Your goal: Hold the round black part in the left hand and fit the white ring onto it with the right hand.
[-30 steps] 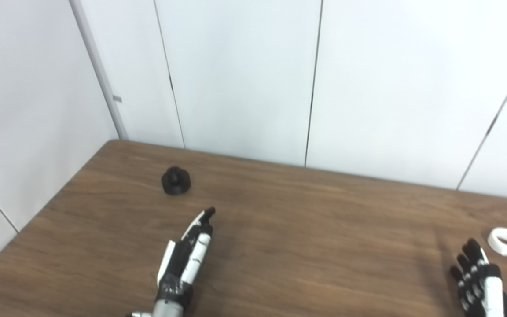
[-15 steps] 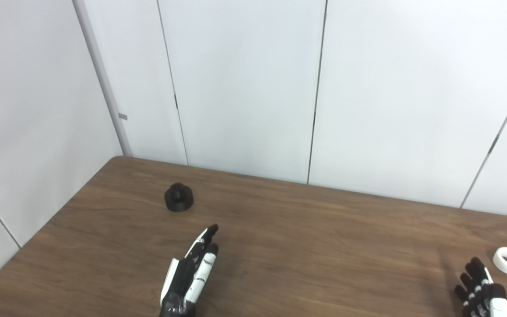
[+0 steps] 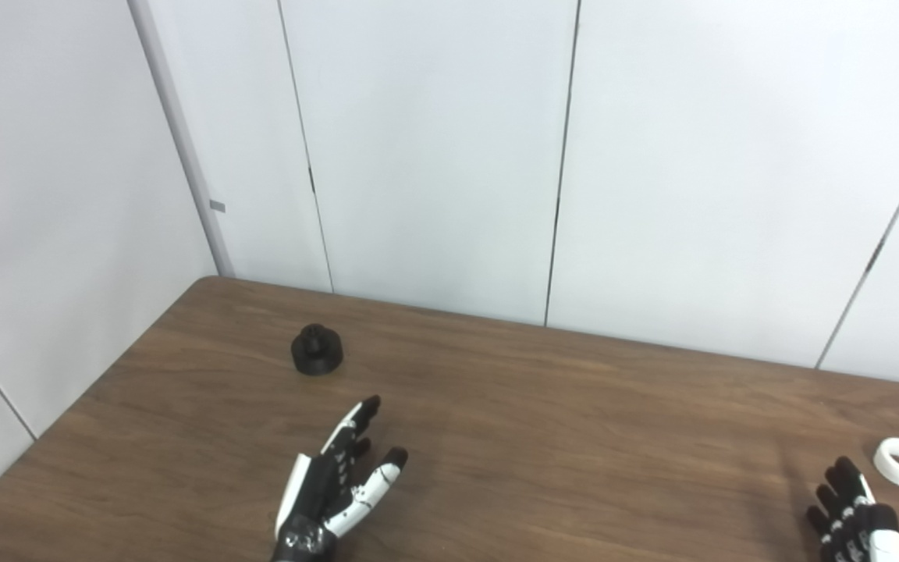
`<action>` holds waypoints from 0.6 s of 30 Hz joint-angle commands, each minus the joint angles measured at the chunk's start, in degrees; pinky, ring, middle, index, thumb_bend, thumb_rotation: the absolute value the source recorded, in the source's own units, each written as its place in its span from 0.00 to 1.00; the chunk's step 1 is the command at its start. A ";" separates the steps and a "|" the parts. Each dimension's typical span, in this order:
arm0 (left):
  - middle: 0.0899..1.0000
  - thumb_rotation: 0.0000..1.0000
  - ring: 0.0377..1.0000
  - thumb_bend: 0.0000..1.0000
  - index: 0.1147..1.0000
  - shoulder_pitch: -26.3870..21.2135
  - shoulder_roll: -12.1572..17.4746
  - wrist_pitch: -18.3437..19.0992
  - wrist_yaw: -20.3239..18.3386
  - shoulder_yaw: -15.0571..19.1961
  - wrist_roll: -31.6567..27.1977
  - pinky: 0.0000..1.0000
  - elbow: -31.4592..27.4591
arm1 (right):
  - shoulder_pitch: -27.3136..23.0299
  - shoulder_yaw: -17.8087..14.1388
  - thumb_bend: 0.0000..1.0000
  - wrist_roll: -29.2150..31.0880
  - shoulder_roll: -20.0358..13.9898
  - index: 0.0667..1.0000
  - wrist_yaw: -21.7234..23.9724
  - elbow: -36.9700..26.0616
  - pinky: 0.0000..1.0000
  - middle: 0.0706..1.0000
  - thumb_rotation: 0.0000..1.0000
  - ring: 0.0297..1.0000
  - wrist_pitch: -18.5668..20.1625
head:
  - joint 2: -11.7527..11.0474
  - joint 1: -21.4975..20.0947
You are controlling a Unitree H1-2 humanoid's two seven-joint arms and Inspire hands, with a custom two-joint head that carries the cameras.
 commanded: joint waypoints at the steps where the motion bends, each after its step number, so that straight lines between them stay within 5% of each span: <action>1: 0.95 0.40 0.98 0.67 0.92 -2.34 1.82 0.36 0.85 0.90 1.92 1.00 -3.45 | 0.19 -0.11 0.51 -0.19 0.06 1.00 -0.36 -1.35 1.00 1.00 1.00 1.00 0.64 | 0.37 -0.03; 9: 0.96 0.38 0.98 0.86 0.92 -7.55 8.41 9.53 1.52 3.82 9.94 0.98 -9.13 | 0.80 -0.05 0.48 -0.07 0.04 1.00 -0.29 -2.34 1.00 1.00 1.00 1.00 1.04 | 1.59 -0.56; 18: 1.00 0.42 1.00 0.97 0.92 -11.51 16.58 17.46 -0.10 2.22 21.11 1.00 -10.05 | 1.25 -0.30 0.47 0.30 0.12 1.00 -0.34 -3.41 1.00 1.00 1.00 1.00 2.03 | 2.52 -0.77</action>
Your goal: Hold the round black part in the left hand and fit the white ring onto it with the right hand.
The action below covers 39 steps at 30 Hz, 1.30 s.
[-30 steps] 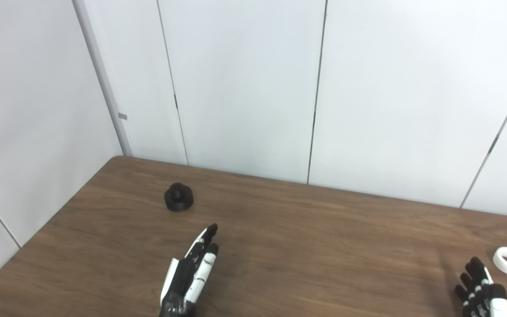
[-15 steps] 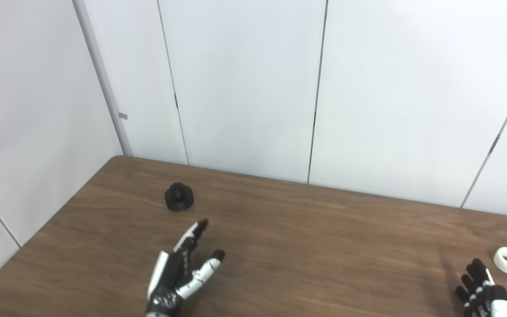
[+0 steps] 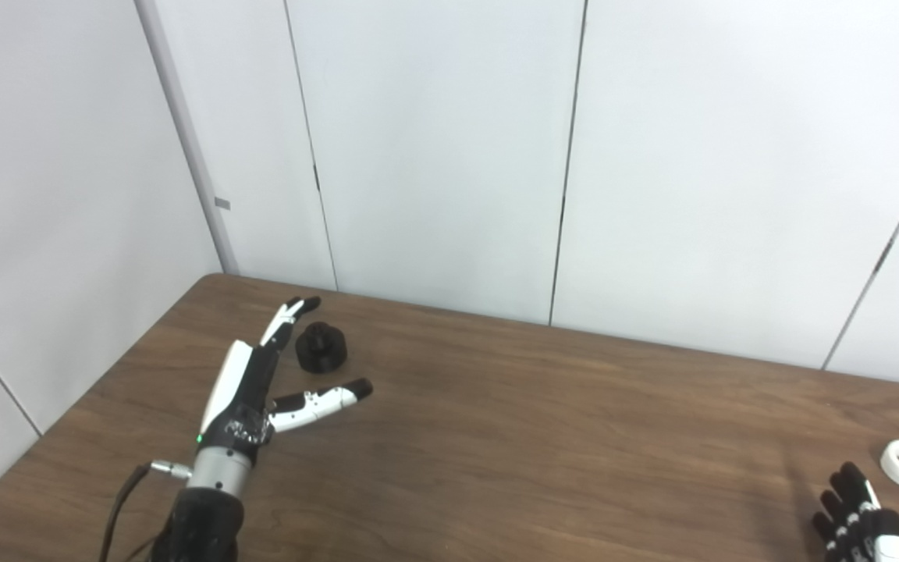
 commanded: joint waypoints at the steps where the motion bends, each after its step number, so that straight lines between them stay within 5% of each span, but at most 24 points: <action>1: 1.00 0.42 1.00 0.97 0.91 -2.54 2.73 0.40 0.52 -0.05 3.76 1.00 -1.05 | 0.17 -0.20 0.47 0.21 -0.12 1.00 -0.03 -1.22 1.00 1.00 1.00 1.00 0.22 | 0.13 -0.04; 12: 1.00 0.49 1.00 0.98 0.89 -7.77 7.73 5.92 -1.15 -1.58 10.70 1.00 5.04 | 0.14 -0.30 0.44 0.25 -0.44 1.00 0.25 -1.48 1.00 1.00 1.00 1.00 0.19 | 0.72 0.46; 39: 0.99 0.55 1.00 1.00 0.84 -21.36 11.68 6.18 -1.31 -10.24 13.18 1.00 31.75 | -0.32 -0.31 0.45 -0.12 -0.59 0.99 0.34 -0.98 1.00 1.00 1.00 1.00 -0.23 | 1.65 -1.73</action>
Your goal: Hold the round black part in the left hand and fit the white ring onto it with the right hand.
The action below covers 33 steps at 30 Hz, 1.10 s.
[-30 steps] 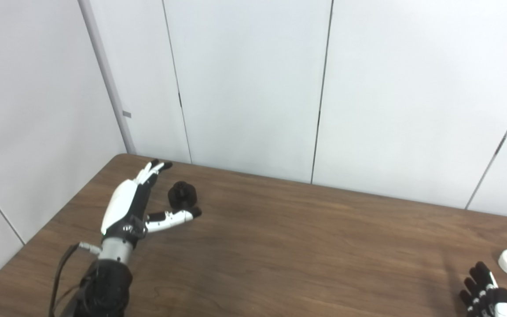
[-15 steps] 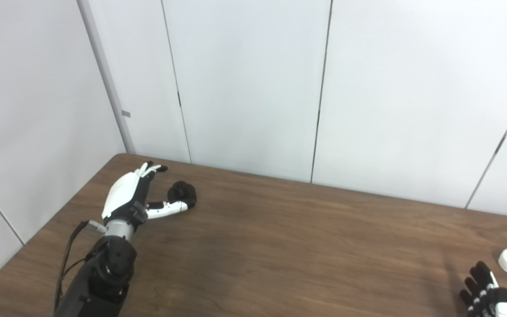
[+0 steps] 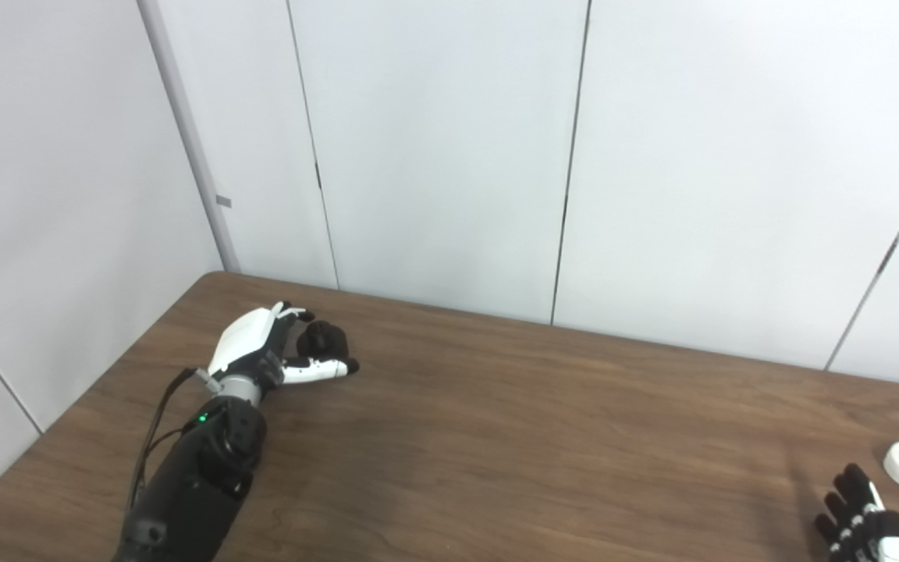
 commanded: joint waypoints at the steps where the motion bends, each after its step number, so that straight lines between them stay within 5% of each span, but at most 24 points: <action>1: 1.00 0.54 1.00 1.00 0.85 -3.71 2.25 -1.03 1.26 -0.27 0.77 1.00 0.81 | -0.44 -0.17 0.45 0.13 -0.43 0.99 0.21 -0.48 1.00 1.00 1.00 1.00 -0.48 | -0.02 -0.15; 18: 0.98 0.50 1.00 1.00 0.83 -8.31 1.78 -4.02 6.80 -0.79 -1.50 1.00 11.97 | 0.11 -0.76 0.51 0.09 -1.22 0.99 0.21 -0.90 1.00 1.00 1.00 1.00 -0.42 | 0.50 -1.24; 33: 0.96 0.47 1.00 1.00 0.83 -7.00 1.34 -4.04 7.60 -0.31 -2.89 1.00 6.96 | 0.03 -0.92 0.52 -0.01 -1.53 0.99 0.37 -0.63 1.00 1.00 1.00 1.00 -0.08 | 1.21 -0.28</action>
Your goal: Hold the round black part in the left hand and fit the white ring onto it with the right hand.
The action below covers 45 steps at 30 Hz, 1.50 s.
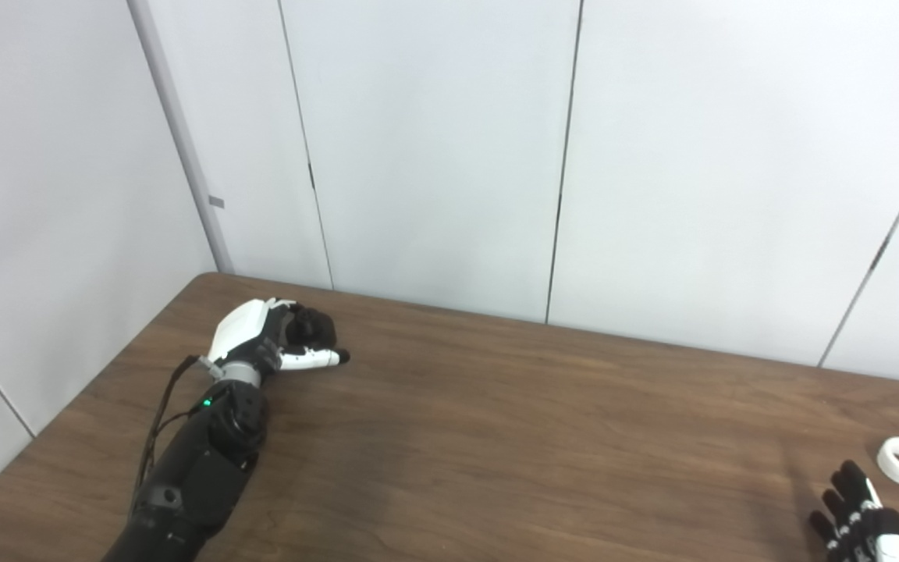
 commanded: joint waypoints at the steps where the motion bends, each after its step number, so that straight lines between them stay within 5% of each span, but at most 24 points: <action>1: 0.96 0.46 1.00 1.00 0.83 -1.21 1.17 -1.20 2.29 1.23 0.01 1.00 -3.28 | -0.16 -0.42 0.51 0.08 -0.69 0.99 0.08 -0.48 1.00 1.00 1.00 1.00 -0.17 | 0.04 0.21; 15: 0.95 0.43 1.00 0.97 0.82 -1.09 0.92 -1.72 4.22 2.82 -0.05 1.00 -5.41 | -0.77 -0.60 0.49 0.62 -1.47 0.99 0.76 1.09 1.00 1.00 1.00 1.00 -0.82 | 0.49 1.14; 33: 0.97 0.43 1.00 0.98 0.84 -6.33 2.40 1.30 2.40 -1.23 1.58 1.00 4.24 | -0.28 -0.73 0.52 0.50 -1.90 0.98 0.74 -0.14 1.00 1.00 1.00 1.00 -0.61 | 0.76 0.79; 45: 0.97 0.44 1.00 1.00 0.82 -8.63 2.37 -0.07 4.06 -2.16 1.09 1.00 11.10 | 0.51 -0.85 0.52 -0.25 -1.93 0.97 0.13 -1.52 1.00 0.99 1.00 1.00 0.33 | 0.85 0.31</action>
